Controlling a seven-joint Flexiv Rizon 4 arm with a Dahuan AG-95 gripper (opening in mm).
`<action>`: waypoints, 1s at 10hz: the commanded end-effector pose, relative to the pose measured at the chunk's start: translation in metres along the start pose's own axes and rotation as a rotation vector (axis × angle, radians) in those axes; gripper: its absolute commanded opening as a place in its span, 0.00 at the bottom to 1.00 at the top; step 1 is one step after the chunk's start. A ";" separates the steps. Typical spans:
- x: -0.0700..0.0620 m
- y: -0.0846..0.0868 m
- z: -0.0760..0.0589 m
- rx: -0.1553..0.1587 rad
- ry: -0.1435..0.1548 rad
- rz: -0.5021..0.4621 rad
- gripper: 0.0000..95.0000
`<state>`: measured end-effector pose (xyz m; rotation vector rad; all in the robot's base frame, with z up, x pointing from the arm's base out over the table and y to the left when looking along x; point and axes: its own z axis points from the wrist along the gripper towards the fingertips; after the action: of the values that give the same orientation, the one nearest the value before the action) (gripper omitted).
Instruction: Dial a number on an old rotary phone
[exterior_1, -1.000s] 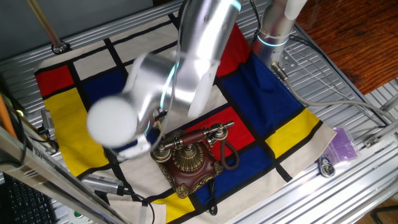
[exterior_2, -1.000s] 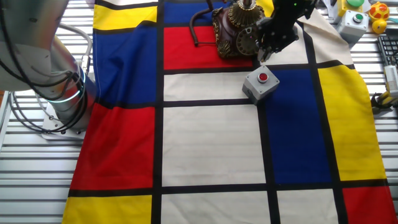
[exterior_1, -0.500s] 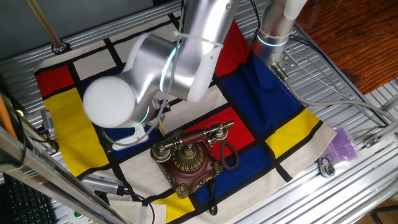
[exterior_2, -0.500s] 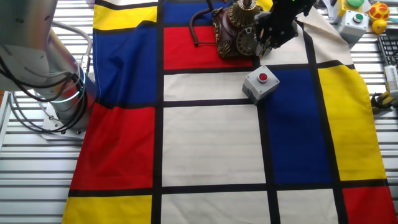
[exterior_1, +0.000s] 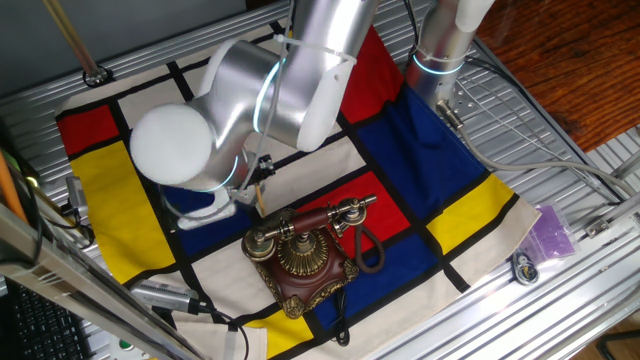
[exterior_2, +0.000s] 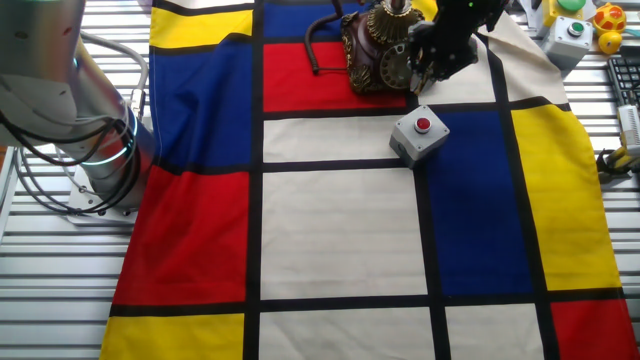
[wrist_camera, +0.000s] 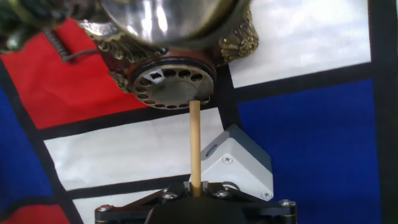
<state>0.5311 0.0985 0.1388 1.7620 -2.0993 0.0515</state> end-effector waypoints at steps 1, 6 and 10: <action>0.001 0.003 0.002 0.012 0.039 -0.069 0.00; -0.008 0.020 0.004 0.077 0.091 -0.116 0.00; -0.014 0.025 0.009 0.123 0.085 -0.148 0.00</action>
<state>0.5055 0.1141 0.1308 1.9448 -1.9493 0.2173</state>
